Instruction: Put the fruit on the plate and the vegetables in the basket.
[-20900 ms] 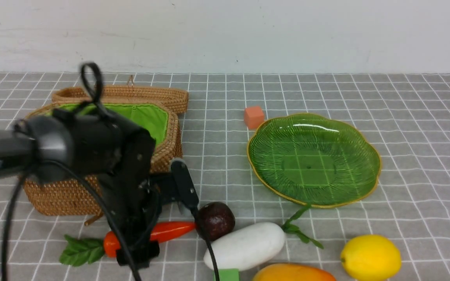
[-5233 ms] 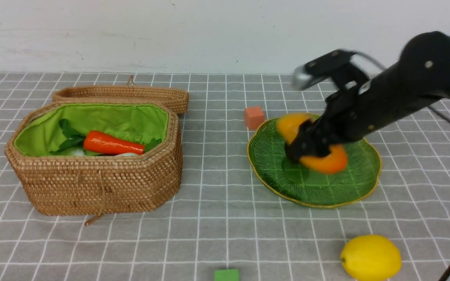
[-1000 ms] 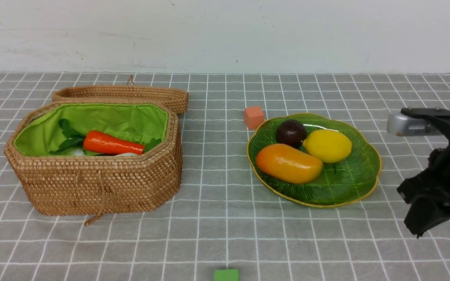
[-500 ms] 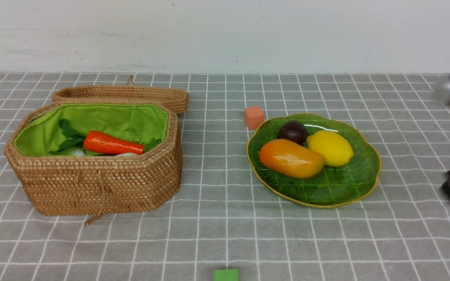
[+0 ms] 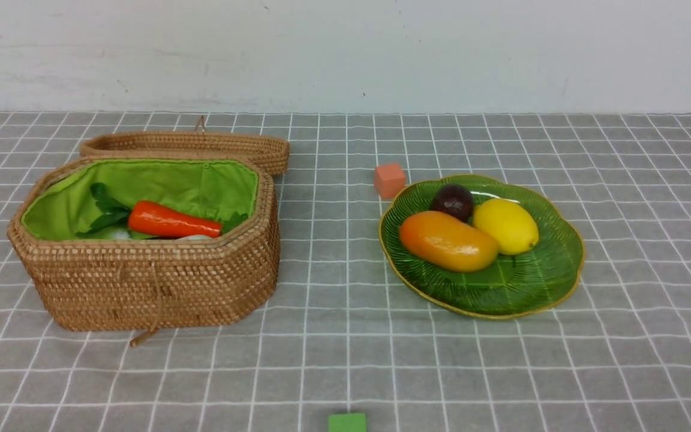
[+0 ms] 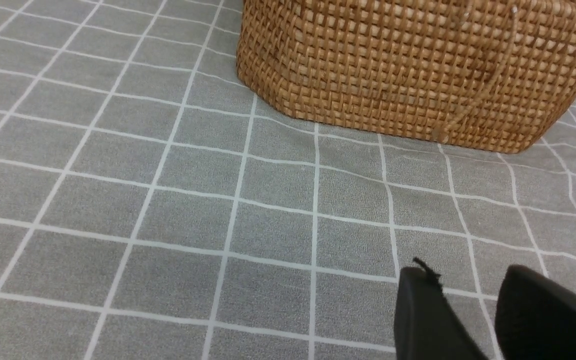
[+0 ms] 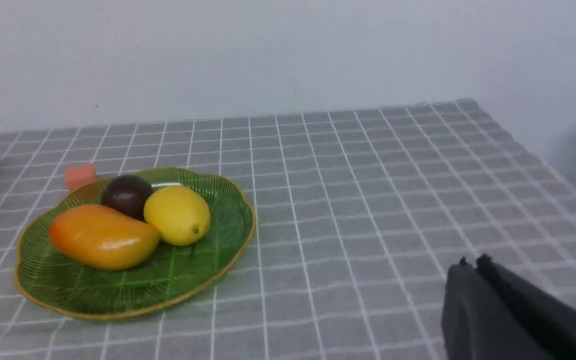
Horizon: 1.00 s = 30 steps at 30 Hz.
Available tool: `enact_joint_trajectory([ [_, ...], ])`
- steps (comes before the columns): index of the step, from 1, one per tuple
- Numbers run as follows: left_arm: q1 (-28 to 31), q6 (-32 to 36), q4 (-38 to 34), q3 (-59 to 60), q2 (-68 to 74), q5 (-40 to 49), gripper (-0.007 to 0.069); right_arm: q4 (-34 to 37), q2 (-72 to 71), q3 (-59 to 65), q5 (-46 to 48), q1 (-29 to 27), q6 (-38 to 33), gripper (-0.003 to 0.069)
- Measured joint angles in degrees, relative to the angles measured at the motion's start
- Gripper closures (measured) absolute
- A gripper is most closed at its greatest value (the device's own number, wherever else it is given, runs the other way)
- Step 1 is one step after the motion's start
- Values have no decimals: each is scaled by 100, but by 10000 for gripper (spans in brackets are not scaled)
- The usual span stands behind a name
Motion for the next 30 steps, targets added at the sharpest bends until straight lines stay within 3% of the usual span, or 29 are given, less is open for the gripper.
enact_joint_trajectory([
  [7, 0, 0, 7, 5, 0, 1, 397, 127, -140, 1850, -726, -14, 92, 655],
  [30, 0, 0, 18, 11, 0, 6, 387, 218, -140, 1906, -952, -50, 92, 634],
])
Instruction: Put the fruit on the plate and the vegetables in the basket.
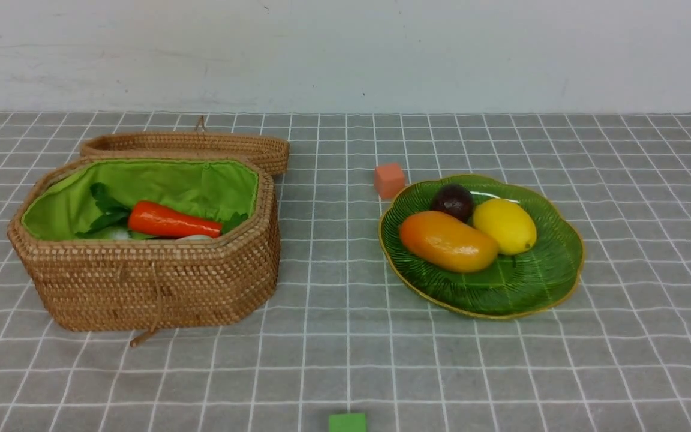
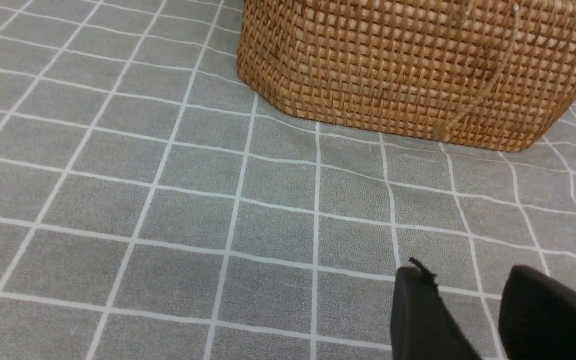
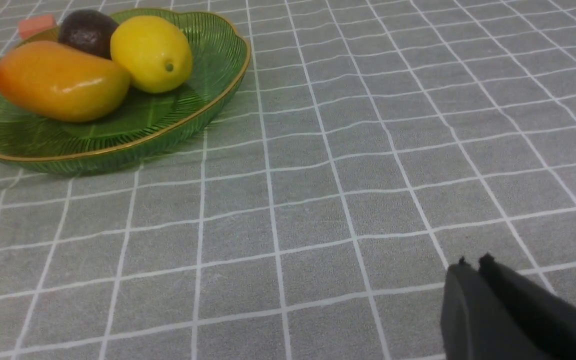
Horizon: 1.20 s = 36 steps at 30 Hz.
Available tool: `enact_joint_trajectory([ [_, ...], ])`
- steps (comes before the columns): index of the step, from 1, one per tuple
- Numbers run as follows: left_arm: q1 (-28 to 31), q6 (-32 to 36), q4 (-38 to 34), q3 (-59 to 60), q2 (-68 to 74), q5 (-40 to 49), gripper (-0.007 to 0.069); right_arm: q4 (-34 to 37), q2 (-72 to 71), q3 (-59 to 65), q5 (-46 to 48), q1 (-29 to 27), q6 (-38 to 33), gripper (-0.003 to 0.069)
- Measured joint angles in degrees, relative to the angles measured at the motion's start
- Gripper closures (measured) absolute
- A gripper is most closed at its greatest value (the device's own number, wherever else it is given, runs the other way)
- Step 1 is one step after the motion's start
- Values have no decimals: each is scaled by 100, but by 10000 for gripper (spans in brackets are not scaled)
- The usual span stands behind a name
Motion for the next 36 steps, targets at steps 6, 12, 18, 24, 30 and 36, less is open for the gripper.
enact_joint_trajectory([
  [6, 0, 0, 0, 0, 0, 0, 387, 0, 0, 0, 0, -6, 0, 634],
  [12, 0, 0, 0, 0, 0, -5, 386, 0, 0, 0, 0, -6, 0, 631],
  [18, 0, 0, 0, 0, 0, -5, 386, 0, 0, 0, -2, -6, 0, 625],
  [24, 0, 0, 0, 0, 0, -5, 386, 0, 0, 0, -2, -6, 0, 622],
  [30, 0, 0, 0, 0, 0, -5, 386, 0, 0, 0, -2, -6, 0, 622],
  [36, 0, 0, 0, 0, 0, -5, 386, 0, 0, 0, -2, -6, 0, 620],
])
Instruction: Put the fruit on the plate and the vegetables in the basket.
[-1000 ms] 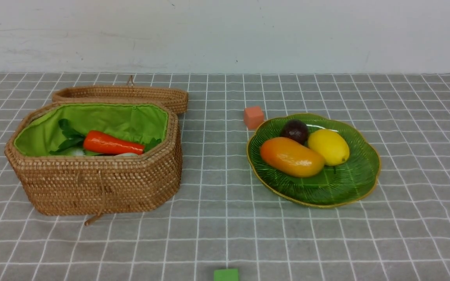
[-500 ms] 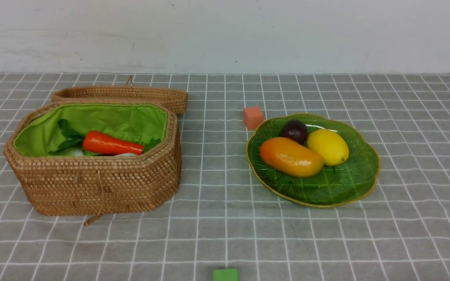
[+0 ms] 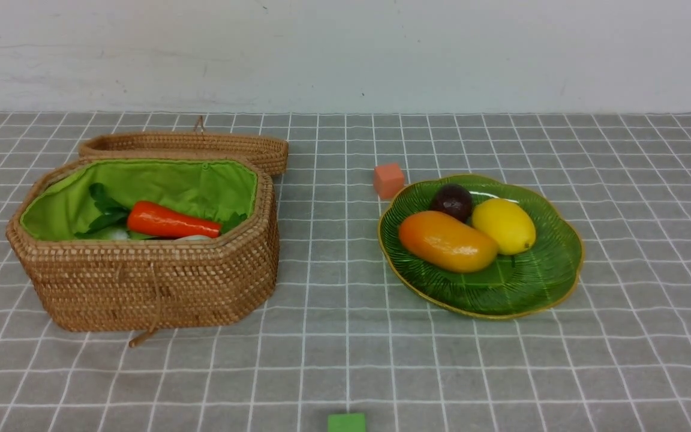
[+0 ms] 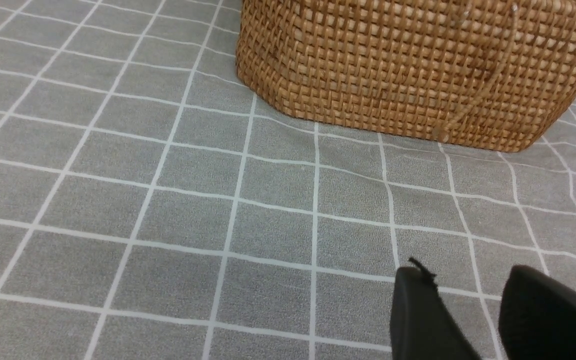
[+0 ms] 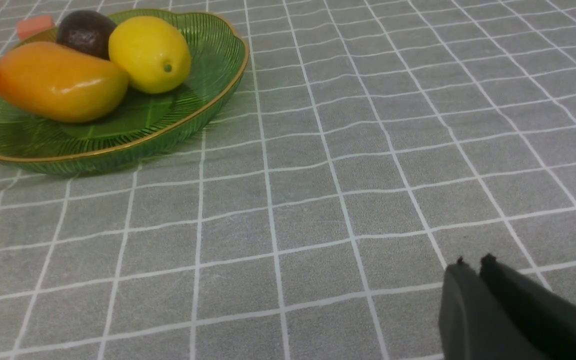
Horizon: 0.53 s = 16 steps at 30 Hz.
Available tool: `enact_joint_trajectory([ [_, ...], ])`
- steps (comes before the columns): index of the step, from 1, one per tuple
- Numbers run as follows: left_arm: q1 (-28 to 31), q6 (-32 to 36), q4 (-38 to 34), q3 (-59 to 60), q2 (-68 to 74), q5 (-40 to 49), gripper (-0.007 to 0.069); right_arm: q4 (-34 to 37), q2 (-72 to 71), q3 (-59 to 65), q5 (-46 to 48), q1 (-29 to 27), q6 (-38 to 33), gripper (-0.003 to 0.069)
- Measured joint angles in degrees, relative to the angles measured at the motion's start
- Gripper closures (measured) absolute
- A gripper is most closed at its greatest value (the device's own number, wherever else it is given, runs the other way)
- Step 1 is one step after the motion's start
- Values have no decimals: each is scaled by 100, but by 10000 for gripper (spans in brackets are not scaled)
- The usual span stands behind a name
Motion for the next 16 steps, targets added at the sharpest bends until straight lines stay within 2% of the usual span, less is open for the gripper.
enact_joint_trajectory([
  [16, 0, 0, 0, 0, 0, 0, 386, 0, 0, 0, 0, 0, 0, 601],
])
